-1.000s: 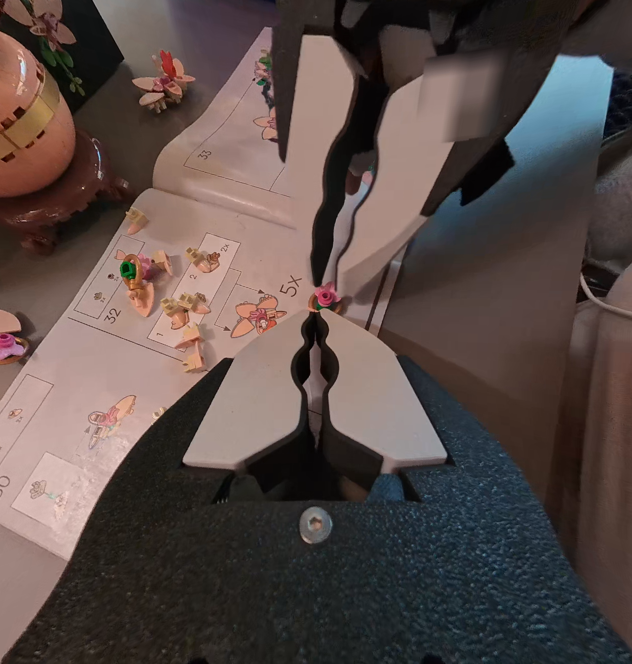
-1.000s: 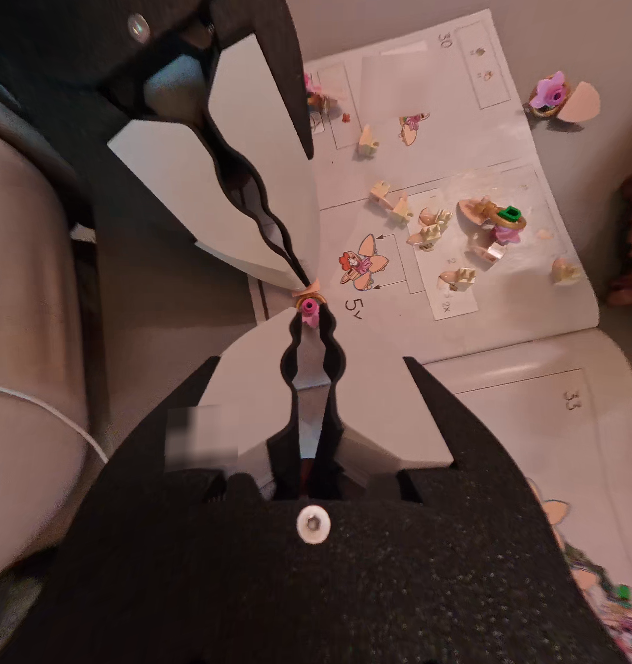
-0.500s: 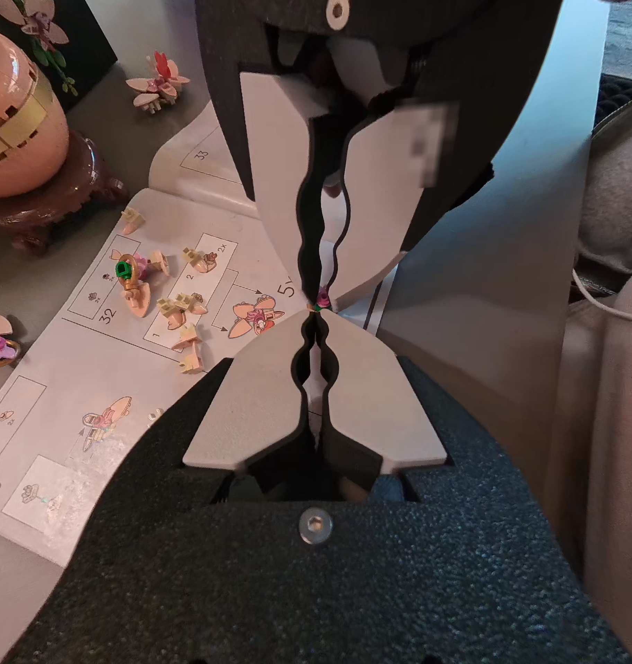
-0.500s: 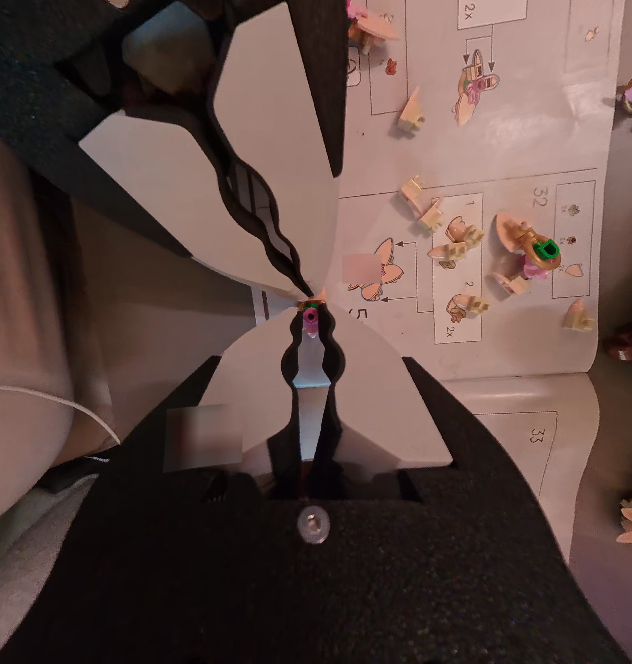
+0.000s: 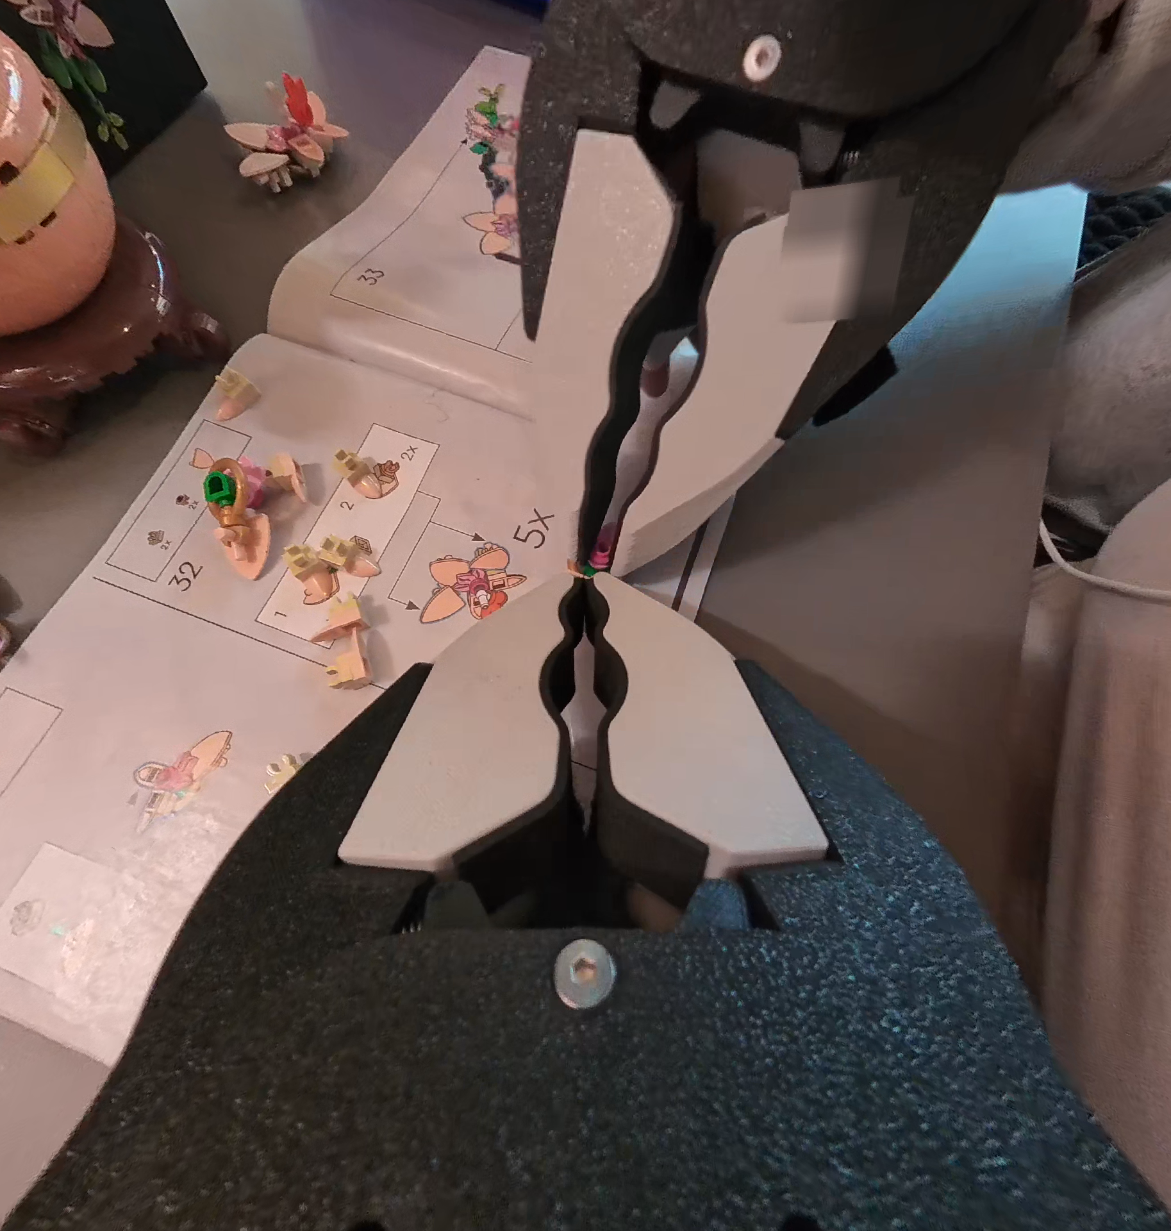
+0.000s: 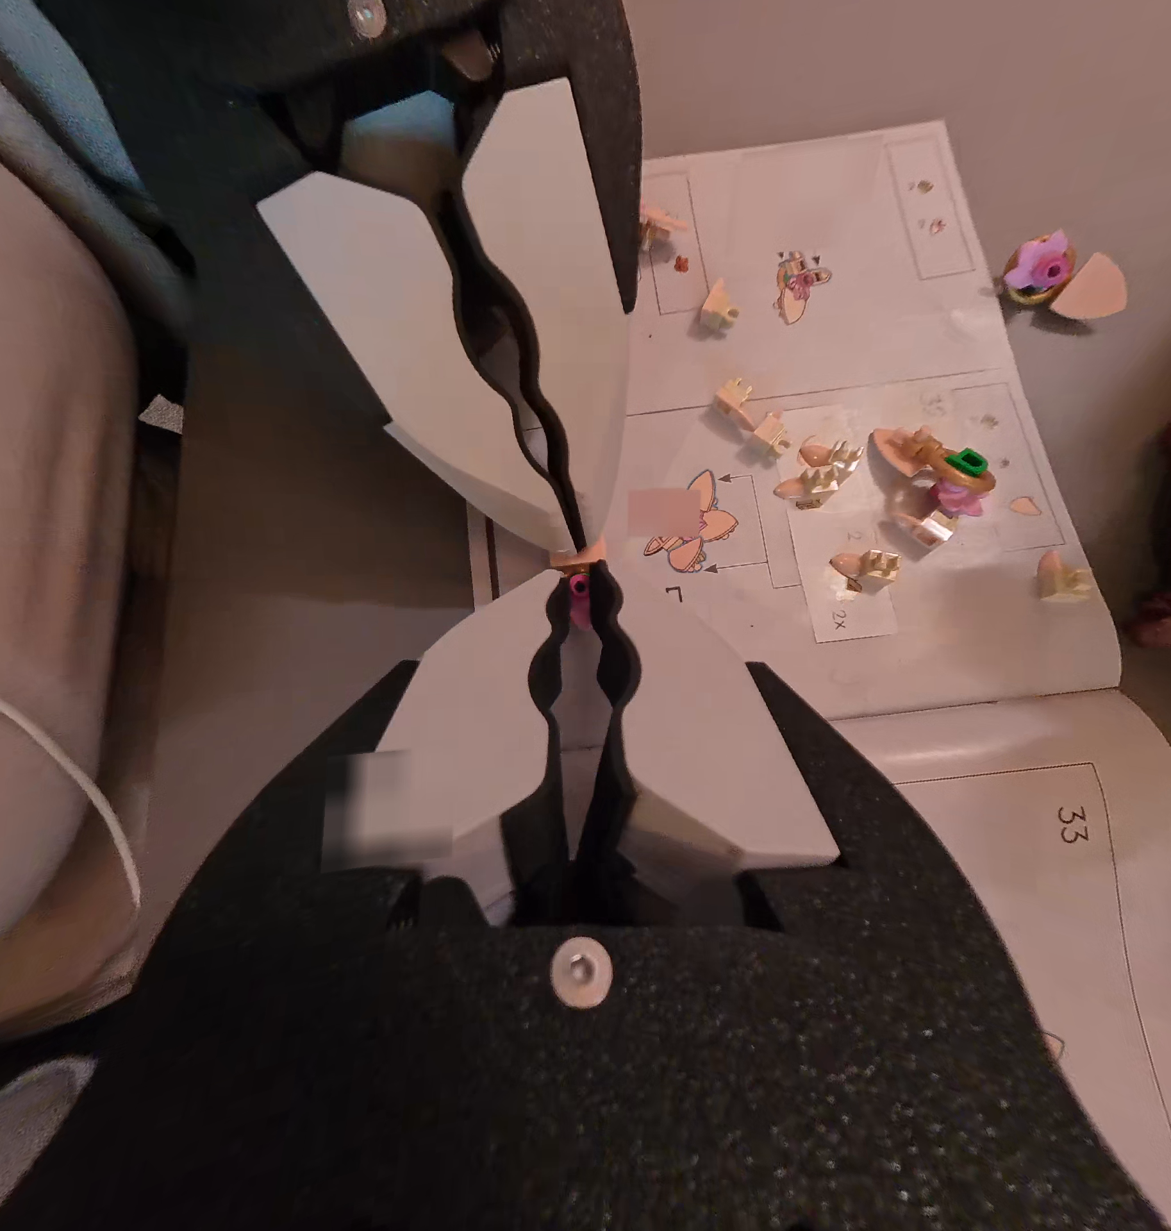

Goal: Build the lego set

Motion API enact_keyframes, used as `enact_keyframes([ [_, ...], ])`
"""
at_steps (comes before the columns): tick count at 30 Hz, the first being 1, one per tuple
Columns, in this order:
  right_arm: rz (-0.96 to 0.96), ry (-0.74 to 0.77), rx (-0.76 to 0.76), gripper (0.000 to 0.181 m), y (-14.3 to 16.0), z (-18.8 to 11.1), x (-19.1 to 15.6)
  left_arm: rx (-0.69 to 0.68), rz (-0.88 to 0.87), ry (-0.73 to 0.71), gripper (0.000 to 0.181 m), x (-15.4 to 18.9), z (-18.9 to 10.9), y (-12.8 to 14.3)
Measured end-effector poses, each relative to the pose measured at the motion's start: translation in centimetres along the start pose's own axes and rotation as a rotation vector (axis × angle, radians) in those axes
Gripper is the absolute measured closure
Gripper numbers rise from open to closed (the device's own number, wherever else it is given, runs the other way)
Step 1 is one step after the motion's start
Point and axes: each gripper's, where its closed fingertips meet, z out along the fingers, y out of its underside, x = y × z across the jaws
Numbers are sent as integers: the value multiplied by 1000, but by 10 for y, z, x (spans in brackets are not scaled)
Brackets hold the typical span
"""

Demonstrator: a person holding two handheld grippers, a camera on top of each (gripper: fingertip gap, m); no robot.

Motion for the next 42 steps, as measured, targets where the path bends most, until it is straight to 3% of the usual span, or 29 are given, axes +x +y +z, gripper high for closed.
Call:
enact_keyframes([
  [9, -131, 63, 135, 181, -7, -2, -3, -12, -17, -22, 181, -5, 1, 0],
  [11, -158, 85, 112, 181, -3, -2, -1, -101, 27, -66, 180, -14, 2, 14],
  [13, -84, 49, 114, 181, 0, -5, -1, -89, 37, -55, 181, -14, 0, 13],
  [16, -7, 12, 162, 178, -4, -14, 0, -71, 99, -162, 181, -28, -11, 5],
  [21, -12, 5, 53, 175, -3, -17, 4, -9, 54, -55, 181, -14, -12, 0],
  [23, -31, -49, -63, 150, 5, -11, -1, 3, 53, -21, 178, -5, -11, -1],
  [25, -92, -50, -160, 153, 12, -6, 2, 32, 65, -13, 175, 2, -11, -6],
  [28, -188, -50, -179, 163, 3, -6, 12, 48, 111, -56, 174, 4, -10, -10],
  [31, -126, -151, -199, 160, -6, -9, 14, 47, 131, -79, 177, 5, -7, -10],
  [35, 116, -301, -239, 160, -1, -5, 11, 3, 151, -113, 179, 3, 0, -1],
  [38, 279, -332, -214, 162, -1, -4, 15, 5, 153, -110, 181, 4, 1, -2],
  [42, 359, -381, -234, 164, 4, -4, 7, 7, 139, -98, 181, 4, 2, -2],
])
